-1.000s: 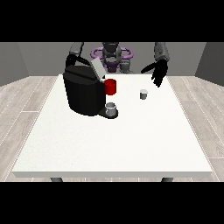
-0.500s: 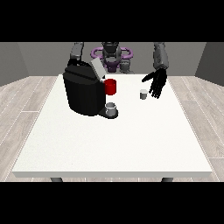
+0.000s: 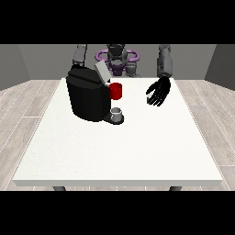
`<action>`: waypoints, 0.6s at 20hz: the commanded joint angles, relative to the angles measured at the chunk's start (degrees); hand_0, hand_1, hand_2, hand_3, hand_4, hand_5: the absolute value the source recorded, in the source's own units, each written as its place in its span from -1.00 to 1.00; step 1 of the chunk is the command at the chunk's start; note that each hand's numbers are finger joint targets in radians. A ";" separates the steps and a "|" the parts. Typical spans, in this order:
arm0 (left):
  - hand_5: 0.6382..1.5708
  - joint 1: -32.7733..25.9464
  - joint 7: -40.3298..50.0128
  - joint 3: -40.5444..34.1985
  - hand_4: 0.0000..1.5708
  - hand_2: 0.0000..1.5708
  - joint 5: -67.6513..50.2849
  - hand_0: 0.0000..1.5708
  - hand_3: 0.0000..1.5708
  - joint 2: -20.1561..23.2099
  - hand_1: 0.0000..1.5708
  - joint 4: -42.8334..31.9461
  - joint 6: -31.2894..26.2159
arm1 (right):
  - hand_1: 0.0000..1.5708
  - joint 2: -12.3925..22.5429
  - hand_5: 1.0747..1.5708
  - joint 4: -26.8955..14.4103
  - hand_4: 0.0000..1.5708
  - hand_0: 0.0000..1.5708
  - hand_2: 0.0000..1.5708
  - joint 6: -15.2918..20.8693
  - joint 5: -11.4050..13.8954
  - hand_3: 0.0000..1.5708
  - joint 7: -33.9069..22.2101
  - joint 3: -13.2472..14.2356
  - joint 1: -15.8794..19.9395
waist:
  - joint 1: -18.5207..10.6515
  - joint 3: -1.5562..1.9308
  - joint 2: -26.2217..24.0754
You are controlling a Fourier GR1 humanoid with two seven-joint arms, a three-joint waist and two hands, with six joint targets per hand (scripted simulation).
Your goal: Insert the coffee pod into the coffee machine and close the lid
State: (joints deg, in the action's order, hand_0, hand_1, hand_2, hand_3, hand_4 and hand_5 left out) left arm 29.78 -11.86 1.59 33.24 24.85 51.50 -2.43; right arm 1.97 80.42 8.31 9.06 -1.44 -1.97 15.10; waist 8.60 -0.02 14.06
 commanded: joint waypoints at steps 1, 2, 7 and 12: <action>1.00 2.21 -0.31 2.80 -0.41 0.44 5.86 0.36 0.18 -1.77 0.36 -1.50 5.20 | -1.00 -0.85 1.00 -2.98 -1.00 -1.00 -1.00 2.11 1.15 -1.00 0.05 0.80 3.32 | -0.95 0.01 1.47; 1.00 2.62 0.13 4.00 -0.41 0.41 7.15 0.32 0.16 -1.90 0.32 -1.29 4.77 | -1.00 -1.88 1.00 -4.34 -1.00 -1.00 -1.00 3.52 1.28 -1.00 1.84 -1.06 1.85 | -1.27 0.02 1.25; 1.00 3.22 -2.57 3.43 -0.57 0.27 9.68 0.05 0.09 2.66 0.05 -7.86 1.74 | -1.00 -1.56 1.00 -2.70 -1.00 -1.00 -1.00 -0.45 -0.66 -1.00 3.63 -0.59 0.38 | 1.33 0.00 0.89; 1.00 3.37 1.43 7.49 -0.53 0.20 14.38 -0.05 0.03 -0.90 -0.05 -9.21 -0.58 | -1.00 0.11 1.00 -7.03 -1.00 -1.00 -1.00 -1.02 -1.03 -1.00 4.48 1.63 0.86 | 0.14 0.02 -1.11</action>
State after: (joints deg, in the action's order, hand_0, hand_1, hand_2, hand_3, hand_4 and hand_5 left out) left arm 32.21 -11.52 7.55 45.02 25.12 44.74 -1.35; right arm 1.50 75.47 7.52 7.94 2.04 -1.08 15.41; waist 8.98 0.04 13.11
